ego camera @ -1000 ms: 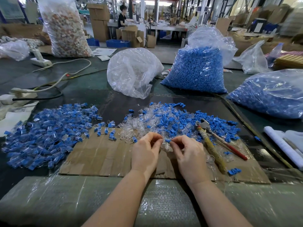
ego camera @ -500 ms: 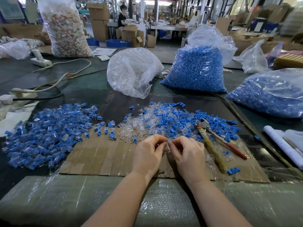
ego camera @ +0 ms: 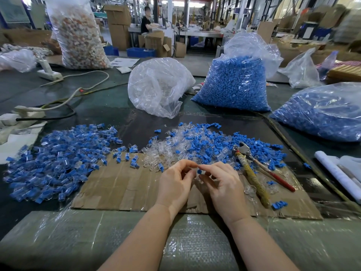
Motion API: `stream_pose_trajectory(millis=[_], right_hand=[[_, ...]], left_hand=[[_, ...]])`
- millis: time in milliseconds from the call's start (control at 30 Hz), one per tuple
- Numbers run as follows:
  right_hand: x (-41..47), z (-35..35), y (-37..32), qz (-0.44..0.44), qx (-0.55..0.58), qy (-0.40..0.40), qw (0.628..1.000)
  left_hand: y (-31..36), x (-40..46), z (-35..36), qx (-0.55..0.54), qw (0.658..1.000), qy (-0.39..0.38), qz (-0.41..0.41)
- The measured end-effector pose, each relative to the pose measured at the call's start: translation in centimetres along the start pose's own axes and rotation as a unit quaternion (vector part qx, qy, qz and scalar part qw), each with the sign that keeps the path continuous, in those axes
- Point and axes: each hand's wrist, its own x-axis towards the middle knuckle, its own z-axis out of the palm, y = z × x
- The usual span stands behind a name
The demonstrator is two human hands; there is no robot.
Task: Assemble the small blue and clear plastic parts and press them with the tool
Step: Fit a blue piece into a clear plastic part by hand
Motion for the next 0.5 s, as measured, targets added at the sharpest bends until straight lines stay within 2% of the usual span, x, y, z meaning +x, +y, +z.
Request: stream_pose_trajectory(millis=[500], right_hand=[[0.22,-0.4,-0.12,-0.001,-0.02,-0.01,1.0]], left_hand=[[0.18,0.23,0.1,-0.011,1.0,0.001,-0.011]])
